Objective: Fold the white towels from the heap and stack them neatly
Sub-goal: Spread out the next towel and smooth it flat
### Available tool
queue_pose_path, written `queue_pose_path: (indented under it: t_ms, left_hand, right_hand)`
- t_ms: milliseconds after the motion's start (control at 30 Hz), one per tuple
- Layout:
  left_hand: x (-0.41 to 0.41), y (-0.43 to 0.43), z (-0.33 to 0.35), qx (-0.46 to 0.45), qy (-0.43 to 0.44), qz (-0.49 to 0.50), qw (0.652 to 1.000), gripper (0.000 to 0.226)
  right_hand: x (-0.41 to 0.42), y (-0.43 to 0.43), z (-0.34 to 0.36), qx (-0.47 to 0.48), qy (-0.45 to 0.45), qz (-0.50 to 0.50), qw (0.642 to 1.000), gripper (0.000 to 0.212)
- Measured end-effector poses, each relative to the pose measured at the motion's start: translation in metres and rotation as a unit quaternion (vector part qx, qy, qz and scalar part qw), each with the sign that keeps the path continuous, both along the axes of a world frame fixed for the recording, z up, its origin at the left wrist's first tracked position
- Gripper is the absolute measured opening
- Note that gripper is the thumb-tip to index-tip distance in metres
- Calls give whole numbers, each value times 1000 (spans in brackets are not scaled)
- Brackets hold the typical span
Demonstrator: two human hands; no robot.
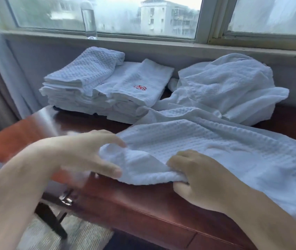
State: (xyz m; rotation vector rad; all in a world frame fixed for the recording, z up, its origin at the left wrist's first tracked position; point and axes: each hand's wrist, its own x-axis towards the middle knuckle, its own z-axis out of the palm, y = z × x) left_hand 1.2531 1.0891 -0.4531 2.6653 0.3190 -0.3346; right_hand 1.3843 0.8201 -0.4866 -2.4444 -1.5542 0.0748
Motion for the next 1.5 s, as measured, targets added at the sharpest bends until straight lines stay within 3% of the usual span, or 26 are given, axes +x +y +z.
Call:
queue_pose_path:
  t_ms: [100, 133, 300, 367, 433, 500, 533, 600, 667, 733, 867, 933, 967, 1067, 1133, 1267, 1500]
  left_hand:
    - [10, -28, -10, -23, -195, -28, 980, 50]
    - [16, -37, -12, -6, -220, -30, 975, 44]
    - [23, -45, -20, 31, -179, -109, 977, 55]
    - [22, -43, -23, 46, -172, -139, 974, 56]
    - [19, -41, -25, 58, -206, -161, 963, 56]
    - [15, -39, -27, 58, -261, -191, 945, 61]
    - [13, -39, -26, 54, -250, -188, 948, 64]
    - [8, -39, -21, 56, -146, -125, 980, 63]
    - [7, -38, -16, 71, -18, -44, 996, 41]
    - [9, -38, -5, 95, 26, -6, 995, 25]
    - [28, -46, 10, 230, 29, -2, 973, 29]
    - [45, -59, 1, 254, -48, -22, 966, 25]
    - [54, -68, -6, 216, -103, -33, 970, 24]
    - [79, -93, -39, 95, -187, -84, 974, 39]
    - [88, -99, -62, 101, -156, -82, 979, 52]
    - [82, -94, -85, 91, -133, -53, 986, 63]
    - [34, -99, -63, 130, -29, -82, 988, 78]
  right_hand:
    - [-13, 4, -7, -9, 6, -11, 1000, 25]
    - [-18, 4, -9, -13, -1, -10, 1000, 30]
    - [-39, -3, -10, -33, -11, 37, 999, 37]
    - [-41, -7, -7, -30, -57, 58, 996, 39]
    - [-46, -5, -3, -23, -102, 70, 992, 36]
    - [-49, -3, -4, -39, -72, 70, 994, 31]
    - [-49, -3, -6, -54, -43, 65, 996, 33]
    - [-47, -3, -2, -75, 14, 65, 995, 43]
    - [-43, -4, 7, -78, 96, 70, 990, 48]
    - [-35, -5, 17, -51, 158, 47, 985, 48]
    - [0, -11, 31, -13, 115, -54, 992, 24]
    - [17, -13, 30, -15, 87, -100, 991, 15]
    - [26, -14, 26, -27, 69, -129, 989, 14]
    - [48, -20, 3, -128, 54, -238, 961, 57]
    - [56, -26, -16, -162, 74, -265, 948, 74]
    - [63, -33, -37, -160, 82, -270, 946, 84]
    - [65, -34, -16, -146, 54, -214, 964, 76]
